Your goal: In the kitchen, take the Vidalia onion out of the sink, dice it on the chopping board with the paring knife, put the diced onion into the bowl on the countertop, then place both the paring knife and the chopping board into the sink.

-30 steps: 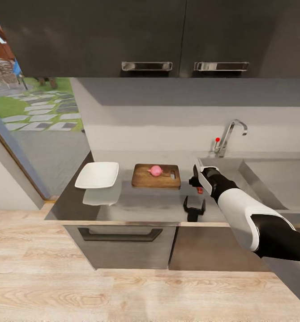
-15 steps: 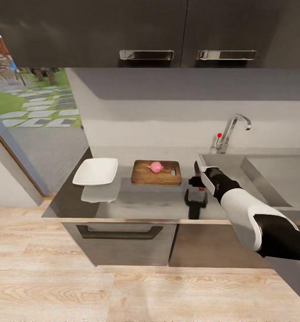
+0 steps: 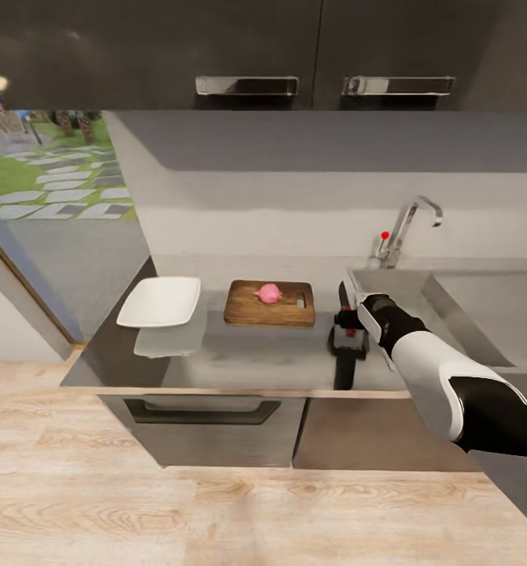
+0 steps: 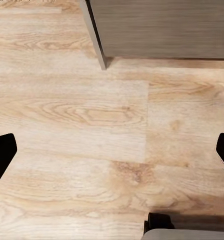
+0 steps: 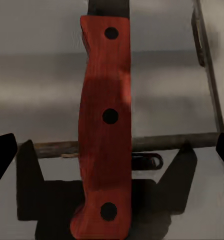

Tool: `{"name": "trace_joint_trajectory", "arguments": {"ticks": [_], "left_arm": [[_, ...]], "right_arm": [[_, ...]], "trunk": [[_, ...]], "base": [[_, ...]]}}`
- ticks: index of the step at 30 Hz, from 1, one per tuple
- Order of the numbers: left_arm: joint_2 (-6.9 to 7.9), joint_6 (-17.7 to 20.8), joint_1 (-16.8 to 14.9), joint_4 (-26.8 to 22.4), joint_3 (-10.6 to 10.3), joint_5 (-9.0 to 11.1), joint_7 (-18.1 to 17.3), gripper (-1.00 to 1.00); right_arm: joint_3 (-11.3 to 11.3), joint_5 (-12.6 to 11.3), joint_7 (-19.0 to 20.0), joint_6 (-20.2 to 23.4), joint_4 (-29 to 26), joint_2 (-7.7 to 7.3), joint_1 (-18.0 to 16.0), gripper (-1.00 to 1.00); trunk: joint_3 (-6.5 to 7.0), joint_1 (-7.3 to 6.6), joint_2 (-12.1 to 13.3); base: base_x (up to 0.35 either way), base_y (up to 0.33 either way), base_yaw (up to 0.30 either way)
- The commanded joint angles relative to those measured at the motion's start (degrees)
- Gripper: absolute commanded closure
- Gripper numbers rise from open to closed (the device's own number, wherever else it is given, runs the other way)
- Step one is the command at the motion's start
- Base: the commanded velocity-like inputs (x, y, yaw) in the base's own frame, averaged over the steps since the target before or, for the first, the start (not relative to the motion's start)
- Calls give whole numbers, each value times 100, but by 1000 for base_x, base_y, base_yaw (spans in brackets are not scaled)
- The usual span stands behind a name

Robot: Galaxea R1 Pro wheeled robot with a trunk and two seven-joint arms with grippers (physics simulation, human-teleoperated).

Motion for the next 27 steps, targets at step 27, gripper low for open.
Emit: {"name": "trace_joint_trajectory", "arguments": {"ticks": [27], "left_arm": [[1, -39, -10, 23, -10, 35, -16, -100]], "right_arm": [[-31, 26, -9, 18, -8, 2, 6, -100]], "trunk": [[-12, 3, -5]], "base": [[23, -9, 0]]}}
